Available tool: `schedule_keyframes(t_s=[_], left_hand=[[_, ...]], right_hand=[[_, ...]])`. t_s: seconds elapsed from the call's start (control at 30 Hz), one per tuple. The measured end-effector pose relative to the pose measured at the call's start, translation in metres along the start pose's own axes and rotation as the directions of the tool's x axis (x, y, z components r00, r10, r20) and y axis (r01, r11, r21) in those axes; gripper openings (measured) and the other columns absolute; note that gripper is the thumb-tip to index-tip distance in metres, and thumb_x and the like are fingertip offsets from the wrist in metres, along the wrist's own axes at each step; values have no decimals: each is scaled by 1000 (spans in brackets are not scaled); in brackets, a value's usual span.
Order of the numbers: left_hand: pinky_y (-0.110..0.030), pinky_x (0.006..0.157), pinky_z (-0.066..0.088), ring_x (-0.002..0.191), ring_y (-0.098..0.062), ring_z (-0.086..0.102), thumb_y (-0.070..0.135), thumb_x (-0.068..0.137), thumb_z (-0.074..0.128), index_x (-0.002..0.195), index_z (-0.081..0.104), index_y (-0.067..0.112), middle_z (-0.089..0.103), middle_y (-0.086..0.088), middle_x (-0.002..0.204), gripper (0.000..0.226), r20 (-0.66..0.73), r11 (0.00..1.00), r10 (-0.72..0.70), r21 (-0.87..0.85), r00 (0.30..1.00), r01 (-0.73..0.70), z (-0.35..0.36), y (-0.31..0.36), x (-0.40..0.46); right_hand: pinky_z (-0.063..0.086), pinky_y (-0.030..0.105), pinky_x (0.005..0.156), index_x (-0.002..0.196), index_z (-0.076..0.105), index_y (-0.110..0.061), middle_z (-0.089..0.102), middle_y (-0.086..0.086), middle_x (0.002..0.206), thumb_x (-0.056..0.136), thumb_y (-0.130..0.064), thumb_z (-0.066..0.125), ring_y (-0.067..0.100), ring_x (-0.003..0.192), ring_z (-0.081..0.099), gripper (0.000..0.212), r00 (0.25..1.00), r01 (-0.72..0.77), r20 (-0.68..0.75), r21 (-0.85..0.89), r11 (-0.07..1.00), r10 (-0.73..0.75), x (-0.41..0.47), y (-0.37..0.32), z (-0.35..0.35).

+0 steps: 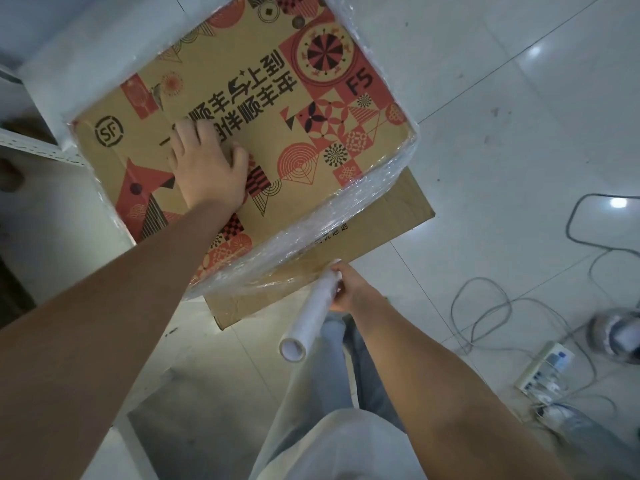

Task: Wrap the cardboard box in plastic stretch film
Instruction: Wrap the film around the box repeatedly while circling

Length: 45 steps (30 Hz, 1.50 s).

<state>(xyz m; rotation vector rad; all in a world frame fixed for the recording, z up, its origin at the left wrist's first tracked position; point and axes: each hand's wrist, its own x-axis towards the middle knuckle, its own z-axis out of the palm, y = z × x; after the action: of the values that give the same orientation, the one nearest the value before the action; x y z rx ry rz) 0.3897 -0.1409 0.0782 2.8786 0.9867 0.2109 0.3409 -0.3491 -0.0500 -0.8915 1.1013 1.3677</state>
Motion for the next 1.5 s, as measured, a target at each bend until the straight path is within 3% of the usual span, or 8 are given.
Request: schedule_keyframes(t_s=[0.2,0.4,0.6,0.77,0.87,0.97,1.27,1.5], left_hand=[[-42,92,30,108,-34,41,32,87,41,101,47,2,44,-20,115,33,4,1000,-5,-4,1000,5,2,-2,2],[-44,94,28,111,-36,40,32,86,41,100,47,3,44,-21,116,34,28,1000,-4,-19,1000,4,5,-4,4],[-48,95,30,110,-37,41,33,85,42,100,46,3,44,-20,115,33,54,999,-6,-34,999,7,6,-3,3],[-49,95,30,110,-37,40,35,84,37,99,46,3,44,-20,116,37,70,1000,-12,-28,997,14,4,-2,4],[-48,96,30,112,-37,39,35,85,38,101,46,3,43,-20,118,37,77,999,-24,-26,997,26,4,-2,4],[-47,99,28,114,-36,39,31,87,43,101,46,4,43,-20,120,32,78,999,-37,-26,996,39,3,0,4],[-43,94,28,110,-36,39,28,86,42,98,44,4,43,-21,116,26,38,996,-88,-3,995,88,0,6,2],[-45,96,31,113,-38,39,27,86,41,100,45,1,42,-23,119,30,22,994,-111,-7,994,111,2,5,2]], right_hand=[[41,33,86,103,47,-6,53,10,98,99,-24,36,26,97,47,21,993,92,-71,-72,993,-97,4,-4,9],[50,36,82,90,53,-4,60,12,91,86,-30,67,24,89,62,29,993,-99,-67,-63,993,95,-17,-7,11],[51,32,66,94,55,1,62,15,77,88,-25,63,24,68,61,27,983,-115,-160,-185,976,85,-31,-16,8],[50,35,74,107,53,1,60,18,109,96,-27,46,28,86,59,31,993,-3,-118,-78,997,-6,-38,-25,5],[49,31,60,82,50,-5,54,13,80,98,-26,41,24,64,57,28,991,34,-127,-89,995,-45,-34,-36,2],[51,22,44,91,47,-6,52,11,74,94,-29,54,18,40,59,24,990,-65,-134,-241,968,34,-32,-48,-3],[44,32,103,111,54,-6,62,11,115,89,-34,56,23,115,58,36,966,-214,-213,-335,918,148,-32,-81,-20],[51,36,72,84,48,-6,53,10,76,86,-26,65,22,71,55,26,982,-184,-113,-418,890,150,-36,-92,-16]])
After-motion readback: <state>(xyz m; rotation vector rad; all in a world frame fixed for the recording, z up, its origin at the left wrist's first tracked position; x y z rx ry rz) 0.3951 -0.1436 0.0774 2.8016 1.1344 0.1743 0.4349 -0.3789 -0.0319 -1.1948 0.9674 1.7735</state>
